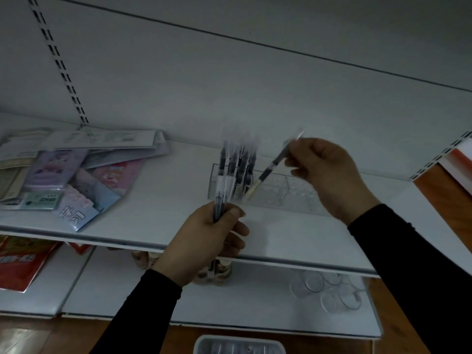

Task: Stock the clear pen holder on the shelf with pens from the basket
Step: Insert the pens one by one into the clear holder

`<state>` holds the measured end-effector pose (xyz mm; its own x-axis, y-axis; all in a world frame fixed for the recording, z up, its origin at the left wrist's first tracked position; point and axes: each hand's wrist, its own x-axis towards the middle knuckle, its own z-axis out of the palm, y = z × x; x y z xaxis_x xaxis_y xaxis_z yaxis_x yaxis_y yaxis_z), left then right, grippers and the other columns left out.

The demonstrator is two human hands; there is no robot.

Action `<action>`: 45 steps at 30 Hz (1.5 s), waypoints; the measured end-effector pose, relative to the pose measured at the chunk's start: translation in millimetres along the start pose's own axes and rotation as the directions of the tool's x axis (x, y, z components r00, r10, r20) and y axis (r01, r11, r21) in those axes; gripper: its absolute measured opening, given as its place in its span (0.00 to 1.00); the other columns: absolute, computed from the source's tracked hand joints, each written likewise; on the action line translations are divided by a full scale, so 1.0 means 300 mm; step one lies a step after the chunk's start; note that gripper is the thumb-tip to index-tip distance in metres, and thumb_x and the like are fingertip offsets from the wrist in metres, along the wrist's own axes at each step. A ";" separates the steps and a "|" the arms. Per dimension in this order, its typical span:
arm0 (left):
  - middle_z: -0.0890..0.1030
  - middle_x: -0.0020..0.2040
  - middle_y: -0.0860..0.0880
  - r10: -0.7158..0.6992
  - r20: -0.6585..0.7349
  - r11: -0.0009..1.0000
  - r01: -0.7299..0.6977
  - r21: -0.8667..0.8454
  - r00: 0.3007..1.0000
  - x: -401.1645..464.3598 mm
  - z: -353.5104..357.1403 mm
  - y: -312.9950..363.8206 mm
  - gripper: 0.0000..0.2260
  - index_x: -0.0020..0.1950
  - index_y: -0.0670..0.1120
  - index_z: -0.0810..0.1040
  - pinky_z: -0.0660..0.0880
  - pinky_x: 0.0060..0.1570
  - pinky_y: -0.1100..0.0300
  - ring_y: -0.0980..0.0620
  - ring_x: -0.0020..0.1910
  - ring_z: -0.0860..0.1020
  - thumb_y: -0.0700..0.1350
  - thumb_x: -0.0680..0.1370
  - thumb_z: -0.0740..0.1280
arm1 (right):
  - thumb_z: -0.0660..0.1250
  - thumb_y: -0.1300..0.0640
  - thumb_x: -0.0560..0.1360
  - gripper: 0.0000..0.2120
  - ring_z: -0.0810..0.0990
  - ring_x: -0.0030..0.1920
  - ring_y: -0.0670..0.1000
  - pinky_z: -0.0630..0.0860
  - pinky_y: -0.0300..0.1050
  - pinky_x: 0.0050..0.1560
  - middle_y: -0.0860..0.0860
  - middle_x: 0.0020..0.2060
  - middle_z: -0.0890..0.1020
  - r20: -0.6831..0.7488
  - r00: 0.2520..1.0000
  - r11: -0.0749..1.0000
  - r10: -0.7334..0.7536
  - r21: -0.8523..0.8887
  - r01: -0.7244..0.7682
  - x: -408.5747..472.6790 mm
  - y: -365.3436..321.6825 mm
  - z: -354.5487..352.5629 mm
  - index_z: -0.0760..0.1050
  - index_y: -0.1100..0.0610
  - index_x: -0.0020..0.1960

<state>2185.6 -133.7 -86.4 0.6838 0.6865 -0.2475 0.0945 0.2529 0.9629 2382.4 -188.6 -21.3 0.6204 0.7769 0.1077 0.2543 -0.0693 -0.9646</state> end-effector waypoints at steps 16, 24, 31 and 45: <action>0.65 0.32 0.46 -0.102 -0.238 0.995 0.096 -0.037 0.966 0.030 -0.035 -0.008 0.08 0.45 0.45 0.67 0.61 0.26 0.60 0.50 0.26 0.63 0.48 0.78 0.64 | 0.65 0.52 0.78 0.08 0.78 0.40 0.39 0.71 0.25 0.42 0.43 0.40 0.81 -0.128 0.940 0.878 -0.318 -0.413 0.241 0.093 0.004 0.016 0.81 0.54 0.52; 0.74 0.38 0.44 -0.010 -0.313 0.990 -0.035 -0.138 0.950 0.023 -0.043 -0.002 0.08 0.50 0.41 0.77 0.67 0.32 0.56 0.49 0.30 0.70 0.36 0.79 0.58 | 0.65 0.52 0.79 0.09 0.77 0.41 0.37 0.68 0.21 0.44 0.43 0.43 0.80 -0.087 0.934 0.833 -0.348 -0.486 0.265 0.097 0.011 0.034 0.80 0.55 0.53; 0.84 0.44 0.51 0.133 -0.236 0.991 -0.130 0.027 0.963 0.015 -0.054 0.000 0.10 0.53 0.48 0.78 0.78 0.43 0.62 0.56 0.38 0.82 0.37 0.81 0.59 | 0.65 0.54 0.79 0.09 0.76 0.39 0.38 0.65 0.18 0.43 0.43 0.42 0.79 0.006 0.946 0.774 -0.325 -0.573 0.270 0.091 0.047 0.056 0.81 0.56 0.52; 0.85 0.51 0.50 0.116 -0.174 0.988 -0.131 -0.081 0.978 0.013 -0.057 0.003 0.08 0.54 0.46 0.78 0.82 0.44 0.58 0.51 0.43 0.84 0.38 0.81 0.60 | 0.61 0.53 0.81 0.11 0.71 0.30 0.42 0.67 0.25 0.36 0.47 0.31 0.76 0.120 0.951 0.690 -0.286 -0.663 0.291 0.103 0.069 0.078 0.79 0.57 0.45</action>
<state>2176.1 -119.0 -88.3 0.5535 0.8193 -0.1494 -0.0552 0.2151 0.9750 2389.4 -151.2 -43.5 0.4280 0.8334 0.3498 0.8478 -0.2361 -0.4748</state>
